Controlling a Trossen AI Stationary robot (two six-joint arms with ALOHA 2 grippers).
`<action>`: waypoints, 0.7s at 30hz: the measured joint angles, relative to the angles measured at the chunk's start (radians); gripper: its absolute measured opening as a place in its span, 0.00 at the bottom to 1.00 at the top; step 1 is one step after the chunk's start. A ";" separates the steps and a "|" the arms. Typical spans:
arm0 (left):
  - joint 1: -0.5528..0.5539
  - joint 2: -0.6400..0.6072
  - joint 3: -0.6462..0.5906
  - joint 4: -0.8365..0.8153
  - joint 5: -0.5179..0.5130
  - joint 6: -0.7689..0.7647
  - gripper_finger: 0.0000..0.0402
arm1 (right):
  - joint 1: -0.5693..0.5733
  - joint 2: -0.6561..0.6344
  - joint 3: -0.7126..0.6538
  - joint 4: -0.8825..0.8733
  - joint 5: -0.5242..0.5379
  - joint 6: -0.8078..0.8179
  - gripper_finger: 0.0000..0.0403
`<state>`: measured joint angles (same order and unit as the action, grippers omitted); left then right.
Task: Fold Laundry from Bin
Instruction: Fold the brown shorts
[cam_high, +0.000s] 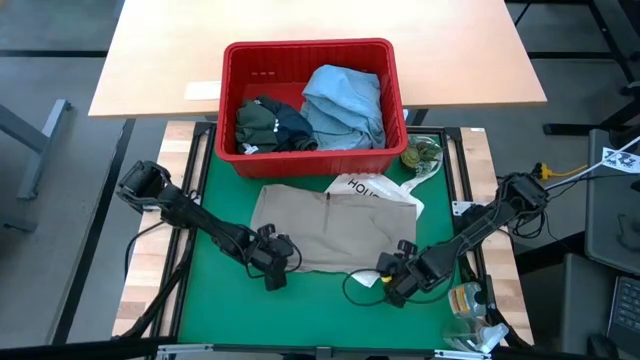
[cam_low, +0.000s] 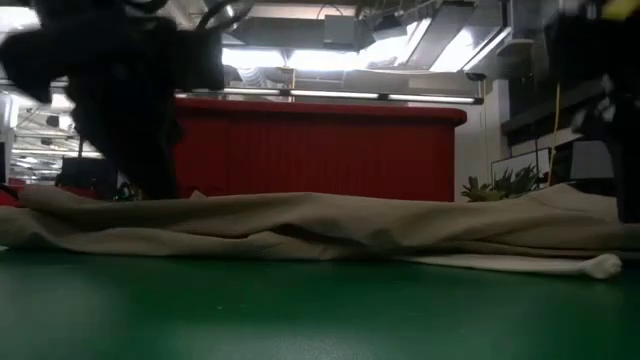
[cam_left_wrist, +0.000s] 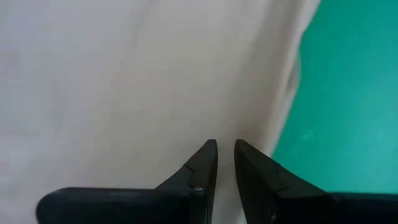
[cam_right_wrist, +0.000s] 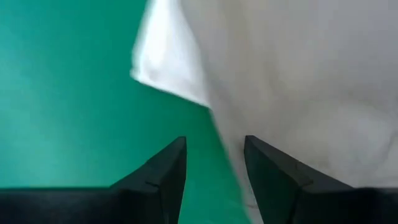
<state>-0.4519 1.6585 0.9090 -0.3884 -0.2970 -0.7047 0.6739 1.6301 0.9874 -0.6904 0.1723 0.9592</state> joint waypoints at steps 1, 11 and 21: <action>0.000 0.000 0.013 0.001 0.000 0.000 0.13 | 0.000 -0.002 0.015 0.002 0.011 -0.009 0.41; 0.002 0.026 0.043 0.341 -0.186 0.126 0.13 | 0.000 -0.002 0.060 0.076 0.289 -0.053 0.41; 0.002 0.182 0.042 0.465 -0.171 0.165 0.13 | -0.011 0.069 0.060 0.216 0.359 -0.102 0.41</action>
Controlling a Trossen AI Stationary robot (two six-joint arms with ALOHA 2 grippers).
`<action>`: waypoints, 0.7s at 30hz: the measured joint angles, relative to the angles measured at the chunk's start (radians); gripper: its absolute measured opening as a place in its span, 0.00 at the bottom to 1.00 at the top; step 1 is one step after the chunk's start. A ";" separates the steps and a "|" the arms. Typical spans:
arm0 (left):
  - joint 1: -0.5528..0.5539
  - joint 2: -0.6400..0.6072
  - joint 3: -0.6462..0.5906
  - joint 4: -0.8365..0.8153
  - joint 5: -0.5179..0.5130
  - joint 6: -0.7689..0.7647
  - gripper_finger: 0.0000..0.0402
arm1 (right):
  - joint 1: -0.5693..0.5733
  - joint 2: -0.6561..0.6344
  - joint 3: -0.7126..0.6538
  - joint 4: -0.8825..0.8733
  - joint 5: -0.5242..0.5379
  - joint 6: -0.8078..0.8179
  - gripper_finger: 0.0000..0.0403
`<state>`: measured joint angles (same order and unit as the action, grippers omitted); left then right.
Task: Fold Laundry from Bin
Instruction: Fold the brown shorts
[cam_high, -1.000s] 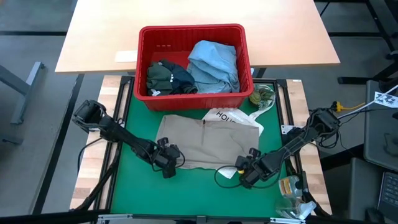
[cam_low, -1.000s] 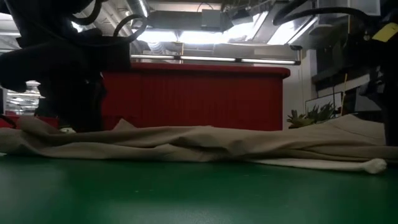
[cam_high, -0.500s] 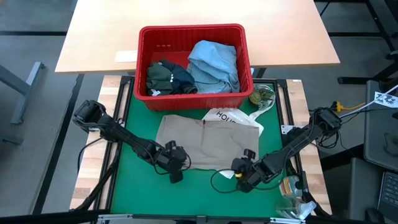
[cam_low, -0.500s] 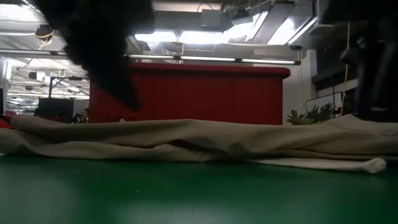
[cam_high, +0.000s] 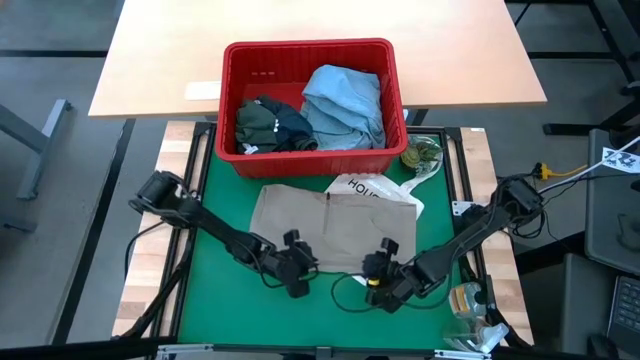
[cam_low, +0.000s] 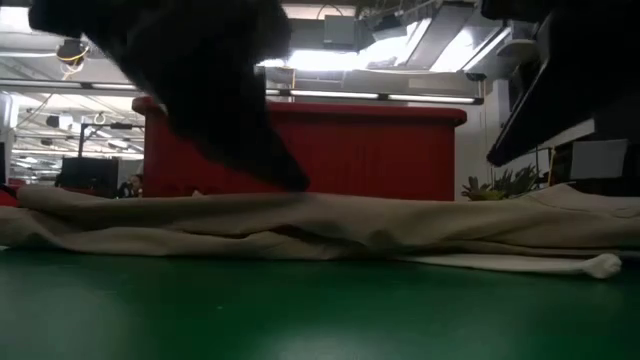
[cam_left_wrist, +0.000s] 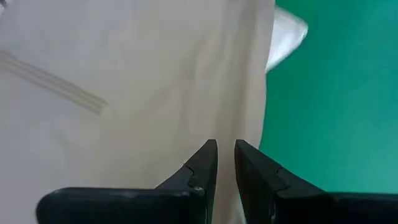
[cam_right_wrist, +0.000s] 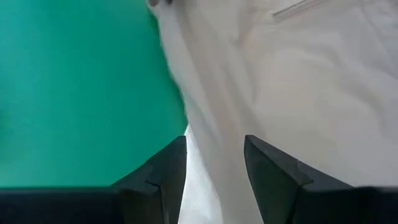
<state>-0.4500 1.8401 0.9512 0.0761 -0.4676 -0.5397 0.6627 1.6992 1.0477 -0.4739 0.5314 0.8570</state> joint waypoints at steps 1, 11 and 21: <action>0.000 0.015 0.000 0.001 0.019 0.000 0.13 | -0.007 0.009 0.000 0.010 -0.002 0.000 0.41; -0.002 0.041 0.000 -0.014 0.119 0.000 0.13 | -0.068 0.086 0.000 0.010 -0.199 -0.002 0.41; 0.016 -0.196 0.000 -0.185 0.119 0.037 0.13 | -0.068 0.017 0.001 0.010 -0.210 -0.031 0.41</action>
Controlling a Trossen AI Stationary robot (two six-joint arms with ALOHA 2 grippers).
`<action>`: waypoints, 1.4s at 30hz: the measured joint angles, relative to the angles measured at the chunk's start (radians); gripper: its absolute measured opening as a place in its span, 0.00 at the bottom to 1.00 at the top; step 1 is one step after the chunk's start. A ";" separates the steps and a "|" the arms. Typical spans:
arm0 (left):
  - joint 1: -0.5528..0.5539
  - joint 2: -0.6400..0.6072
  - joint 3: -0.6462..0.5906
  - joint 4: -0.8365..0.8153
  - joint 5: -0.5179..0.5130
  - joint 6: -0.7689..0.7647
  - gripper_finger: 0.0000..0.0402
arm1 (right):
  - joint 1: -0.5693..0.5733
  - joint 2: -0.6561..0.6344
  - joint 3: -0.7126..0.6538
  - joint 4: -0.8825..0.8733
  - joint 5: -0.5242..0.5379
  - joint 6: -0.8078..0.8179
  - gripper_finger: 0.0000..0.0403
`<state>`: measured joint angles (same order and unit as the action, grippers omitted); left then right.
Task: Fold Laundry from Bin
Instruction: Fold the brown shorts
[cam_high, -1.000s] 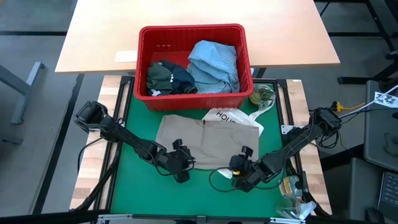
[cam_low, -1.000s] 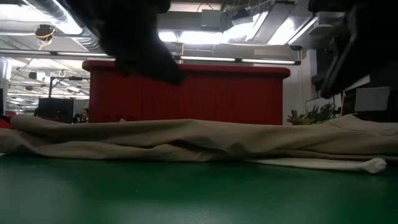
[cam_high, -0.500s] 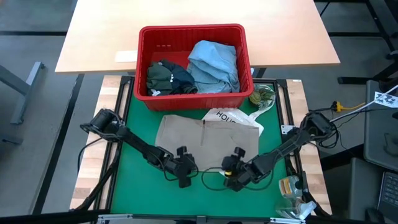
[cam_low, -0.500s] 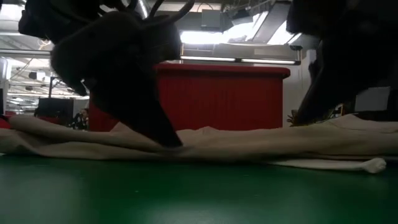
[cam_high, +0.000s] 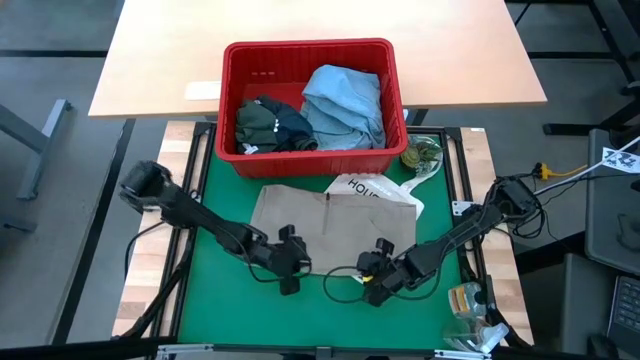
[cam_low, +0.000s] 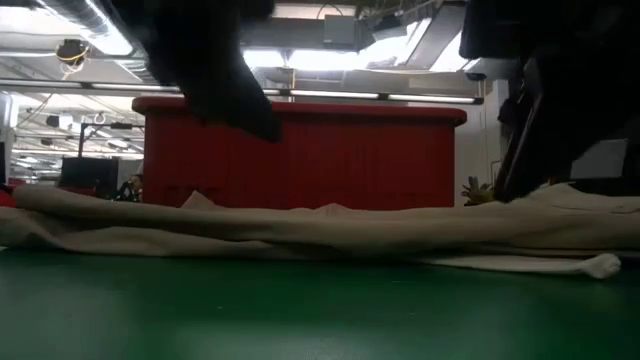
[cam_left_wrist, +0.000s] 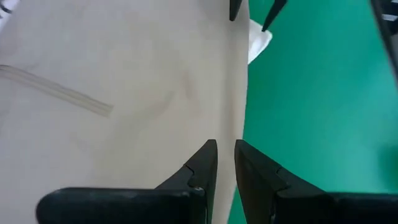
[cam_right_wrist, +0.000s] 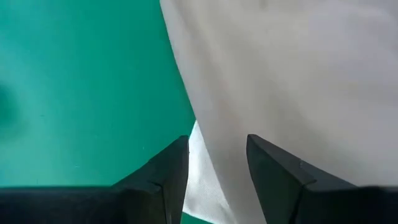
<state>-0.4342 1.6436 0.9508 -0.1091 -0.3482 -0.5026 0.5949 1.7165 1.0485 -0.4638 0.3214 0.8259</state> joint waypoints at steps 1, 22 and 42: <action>0.000 -0.033 0.000 -0.036 0.003 0.000 0.13 | 0.000 -0.007 0.000 0.003 0.000 -0.004 0.41; -0.016 -0.191 -0.015 -0.543 0.014 -0.180 0.35 | 0.000 -0.020 0.000 -0.035 0.077 -0.035 0.41; -0.050 -0.190 -0.360 -0.103 0.228 -0.337 0.25 | 0.000 -0.017 0.000 -0.186 0.086 0.144 0.41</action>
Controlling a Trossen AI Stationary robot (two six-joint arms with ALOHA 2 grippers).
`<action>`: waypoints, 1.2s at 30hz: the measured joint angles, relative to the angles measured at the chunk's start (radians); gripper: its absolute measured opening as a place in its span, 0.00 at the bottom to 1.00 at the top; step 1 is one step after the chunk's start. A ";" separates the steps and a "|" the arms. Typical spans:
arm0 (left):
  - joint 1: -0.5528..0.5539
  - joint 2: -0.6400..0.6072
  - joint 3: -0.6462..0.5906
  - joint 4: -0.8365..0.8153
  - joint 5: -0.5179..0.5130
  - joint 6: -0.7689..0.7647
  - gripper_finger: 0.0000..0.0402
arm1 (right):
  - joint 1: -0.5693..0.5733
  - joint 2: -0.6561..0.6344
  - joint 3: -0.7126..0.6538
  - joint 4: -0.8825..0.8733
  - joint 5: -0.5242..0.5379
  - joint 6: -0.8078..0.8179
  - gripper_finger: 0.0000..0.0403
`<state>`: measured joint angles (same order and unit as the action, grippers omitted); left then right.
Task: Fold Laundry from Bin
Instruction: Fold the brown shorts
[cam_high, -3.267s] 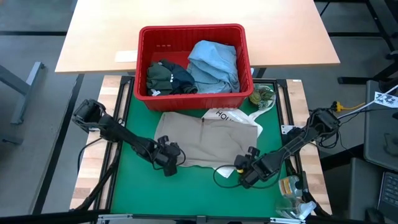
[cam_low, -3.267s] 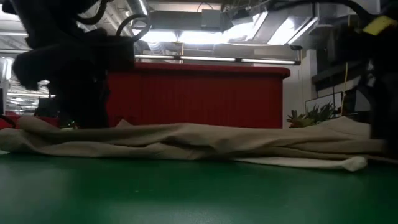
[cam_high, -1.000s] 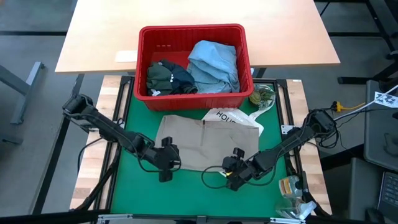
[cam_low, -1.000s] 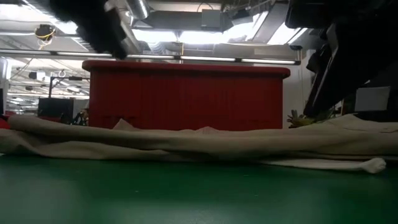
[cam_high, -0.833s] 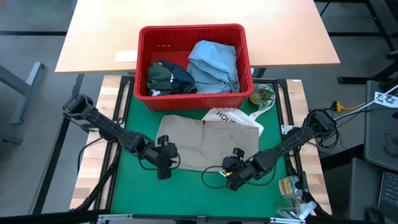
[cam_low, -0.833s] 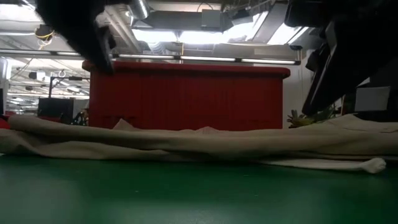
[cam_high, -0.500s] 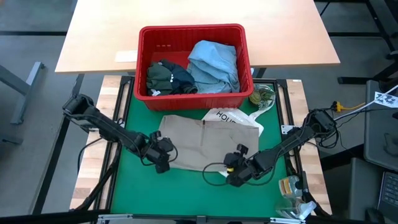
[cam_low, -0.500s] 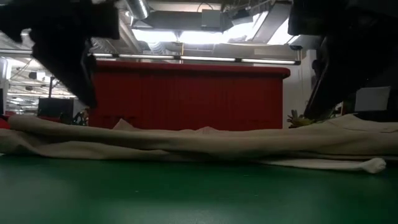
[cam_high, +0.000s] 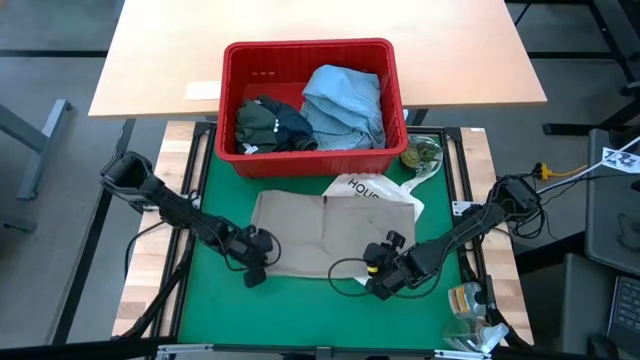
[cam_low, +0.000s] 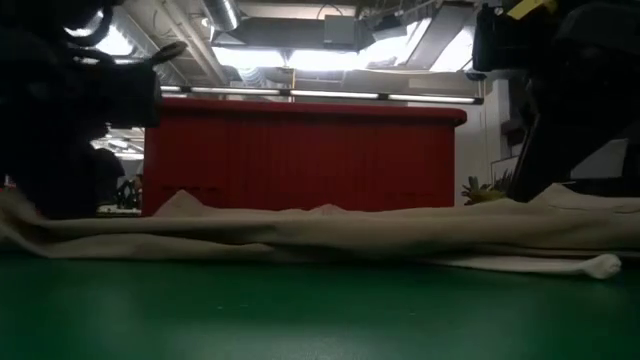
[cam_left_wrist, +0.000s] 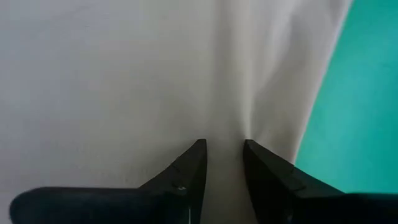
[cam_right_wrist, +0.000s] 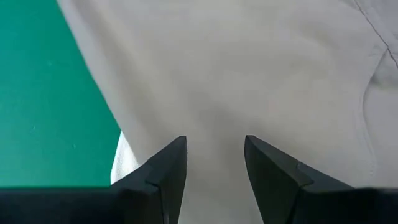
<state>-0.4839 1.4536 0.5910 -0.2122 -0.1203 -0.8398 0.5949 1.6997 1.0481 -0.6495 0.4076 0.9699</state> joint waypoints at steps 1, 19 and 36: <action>-0.010 0.000 -0.002 0.010 0.010 0.000 0.24 | 0.000 0.000 0.000 0.000 -0.002 0.000 0.41; -0.162 0.000 -0.003 0.289 0.016 -0.041 0.24 | 0.000 0.000 0.000 0.028 -0.008 -0.070 0.41; -0.089 0.000 -0.002 0.270 -0.123 0.029 0.24 | 0.026 -0.058 0.000 -0.140 -0.077 0.008 0.41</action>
<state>-0.5732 1.4536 0.5887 0.0574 -0.2428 -0.8109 0.6213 1.6421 1.0481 -0.7891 0.3304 0.9777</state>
